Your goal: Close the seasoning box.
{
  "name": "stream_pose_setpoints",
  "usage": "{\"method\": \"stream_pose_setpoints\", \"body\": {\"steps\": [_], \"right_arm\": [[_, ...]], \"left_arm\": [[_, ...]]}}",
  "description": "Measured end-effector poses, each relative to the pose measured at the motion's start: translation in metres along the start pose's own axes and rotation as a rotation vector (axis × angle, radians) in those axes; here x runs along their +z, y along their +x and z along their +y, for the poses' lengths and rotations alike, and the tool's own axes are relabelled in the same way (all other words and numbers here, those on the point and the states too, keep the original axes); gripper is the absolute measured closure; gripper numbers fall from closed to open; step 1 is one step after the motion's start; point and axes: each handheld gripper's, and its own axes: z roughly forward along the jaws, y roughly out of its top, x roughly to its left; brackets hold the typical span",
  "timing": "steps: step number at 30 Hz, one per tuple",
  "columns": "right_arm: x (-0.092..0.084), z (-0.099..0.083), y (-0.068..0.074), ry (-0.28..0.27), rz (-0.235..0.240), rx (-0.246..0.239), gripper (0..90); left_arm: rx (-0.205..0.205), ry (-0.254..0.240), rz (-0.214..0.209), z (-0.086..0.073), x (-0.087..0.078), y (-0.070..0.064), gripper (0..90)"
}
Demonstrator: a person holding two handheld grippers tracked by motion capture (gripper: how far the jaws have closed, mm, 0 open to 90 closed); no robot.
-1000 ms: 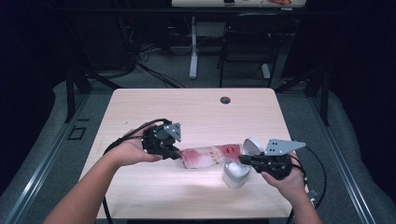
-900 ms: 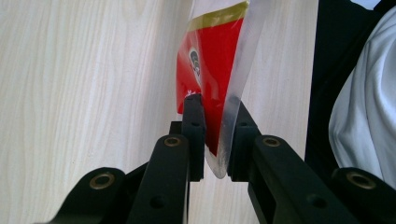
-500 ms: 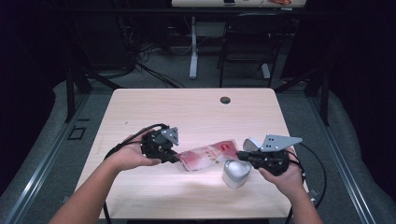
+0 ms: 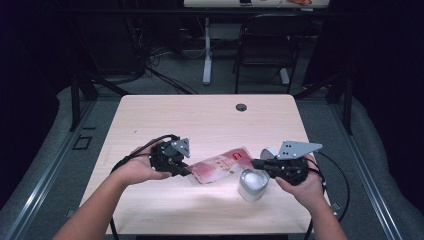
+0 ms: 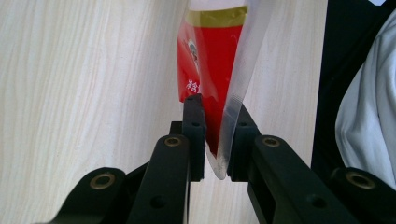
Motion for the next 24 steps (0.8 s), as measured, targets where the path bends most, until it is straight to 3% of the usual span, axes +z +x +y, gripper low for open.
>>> {"method": "stream_pose_setpoints", "body": {"steps": [24], "right_arm": [[0.009, 0.036, 0.006, 0.092, -0.01, -0.103, 90.0]], "left_arm": [[-0.034, 0.02, 0.014, -0.013, 0.009, 0.004, 81.1]]}}
